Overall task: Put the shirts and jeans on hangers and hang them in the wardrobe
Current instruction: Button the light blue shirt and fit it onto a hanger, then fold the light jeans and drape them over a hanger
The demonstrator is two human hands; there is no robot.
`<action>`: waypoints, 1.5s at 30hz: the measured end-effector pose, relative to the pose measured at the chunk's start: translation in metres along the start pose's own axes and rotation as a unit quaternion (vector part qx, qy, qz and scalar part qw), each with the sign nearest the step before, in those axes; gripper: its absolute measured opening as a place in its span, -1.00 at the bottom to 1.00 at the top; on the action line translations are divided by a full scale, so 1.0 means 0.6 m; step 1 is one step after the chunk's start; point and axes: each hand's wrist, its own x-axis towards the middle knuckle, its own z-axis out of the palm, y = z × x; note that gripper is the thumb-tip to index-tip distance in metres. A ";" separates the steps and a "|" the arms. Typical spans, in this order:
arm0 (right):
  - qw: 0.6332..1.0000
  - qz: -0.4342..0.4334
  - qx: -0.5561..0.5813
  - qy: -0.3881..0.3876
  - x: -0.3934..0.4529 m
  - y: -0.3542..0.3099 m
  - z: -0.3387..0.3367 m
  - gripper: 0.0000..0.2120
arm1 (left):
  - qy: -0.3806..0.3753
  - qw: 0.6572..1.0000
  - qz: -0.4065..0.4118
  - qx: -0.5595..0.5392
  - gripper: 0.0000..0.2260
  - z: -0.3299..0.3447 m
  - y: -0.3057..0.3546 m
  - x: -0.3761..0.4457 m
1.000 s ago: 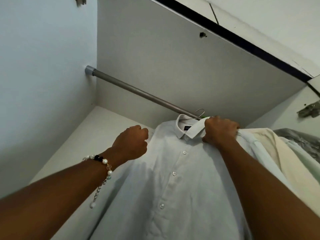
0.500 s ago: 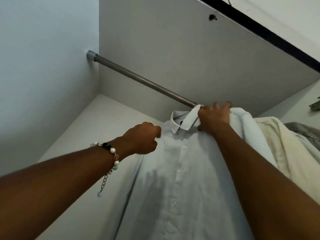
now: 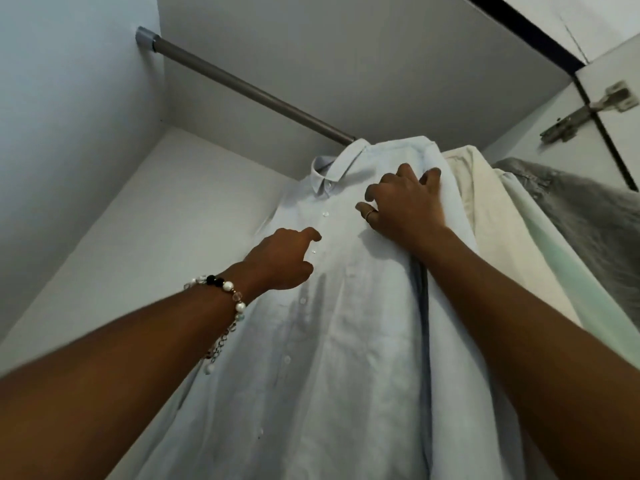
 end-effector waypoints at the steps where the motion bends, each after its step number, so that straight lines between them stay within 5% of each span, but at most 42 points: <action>1: 1.000 0.008 0.019 0.016 -0.016 0.002 -0.002 -0.66 | -0.005 1.000 -0.001 -0.003 -0.49 0.006 0.007 -0.011; 7: 0.993 0.053 0.107 0.021 -0.124 -0.011 -0.048 -0.69 | -0.032 0.999 0.003 0.001 -0.52 -0.005 0.057 -0.105; 13: 0.987 0.072 0.133 -0.061 -0.266 -0.020 -0.143 -0.70 | -0.051 0.997 0.003 -0.061 -0.56 -0.046 0.131 -0.228; 22: 0.898 0.285 0.319 -0.102 -0.491 0.013 -0.391 -0.80 | -0.061 0.968 0.038 -0.241 -0.67 -0.114 0.291 -0.445; 31: 0.811 0.496 0.262 -0.164 -0.756 0.122 -0.717 -0.90 | -0.171 0.835 -0.008 -0.523 -0.82 -0.113 0.628 -0.689; 45: 0.757 0.634 -0.069 -0.141 -1.094 0.452 -1.297 -0.88 | -0.363 0.633 0.046 -0.682 -0.87 -0.290 1.336 -0.994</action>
